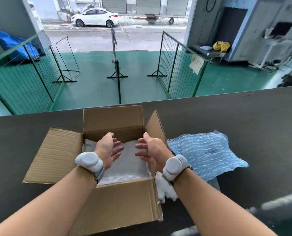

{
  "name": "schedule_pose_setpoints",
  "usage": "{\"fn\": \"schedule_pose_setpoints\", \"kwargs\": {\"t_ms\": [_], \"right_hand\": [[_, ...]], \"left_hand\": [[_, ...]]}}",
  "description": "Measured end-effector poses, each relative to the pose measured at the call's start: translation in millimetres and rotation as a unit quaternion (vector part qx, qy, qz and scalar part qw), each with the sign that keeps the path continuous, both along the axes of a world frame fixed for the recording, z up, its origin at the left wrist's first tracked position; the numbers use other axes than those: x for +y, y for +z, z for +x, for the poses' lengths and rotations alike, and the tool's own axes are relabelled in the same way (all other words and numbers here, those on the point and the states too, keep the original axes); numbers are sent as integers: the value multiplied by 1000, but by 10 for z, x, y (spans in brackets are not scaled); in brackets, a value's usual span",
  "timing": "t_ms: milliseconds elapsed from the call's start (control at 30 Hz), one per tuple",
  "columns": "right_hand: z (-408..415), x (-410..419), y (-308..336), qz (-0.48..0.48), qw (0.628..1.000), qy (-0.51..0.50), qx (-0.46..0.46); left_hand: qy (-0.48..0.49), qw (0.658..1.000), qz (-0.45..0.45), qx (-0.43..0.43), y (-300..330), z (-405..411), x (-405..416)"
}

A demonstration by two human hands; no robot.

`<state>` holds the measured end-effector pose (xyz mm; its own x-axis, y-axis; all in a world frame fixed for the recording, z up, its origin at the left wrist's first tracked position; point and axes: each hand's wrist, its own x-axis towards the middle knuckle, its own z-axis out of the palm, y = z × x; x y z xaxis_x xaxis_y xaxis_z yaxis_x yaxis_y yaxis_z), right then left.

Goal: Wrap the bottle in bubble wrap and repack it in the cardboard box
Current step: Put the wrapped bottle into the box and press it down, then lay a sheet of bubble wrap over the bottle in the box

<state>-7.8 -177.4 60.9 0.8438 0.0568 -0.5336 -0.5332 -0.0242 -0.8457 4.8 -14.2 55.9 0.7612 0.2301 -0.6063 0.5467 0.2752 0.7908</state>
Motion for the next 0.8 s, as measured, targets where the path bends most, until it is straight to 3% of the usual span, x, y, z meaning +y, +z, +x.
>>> {"fn": "schedule_pose_setpoints", "kwargs": {"t_ms": [167,400,600,800], "right_hand": [[-76,-612,551,56,996,-53,-53],[-194,-1746,767,44,980,-177,-82],[-333,-2536,579,25,963,-266,-44],[-447,-3128,-11,27,946,-318,59]], "left_hand": [[-74,995,-37,-49,448,192,-901],[-141,984,-49,-95,720,299,-2086],[-203,978,-3,-39,460,268,-2866],[-270,960,35,71,-120,105,-3314]]}}
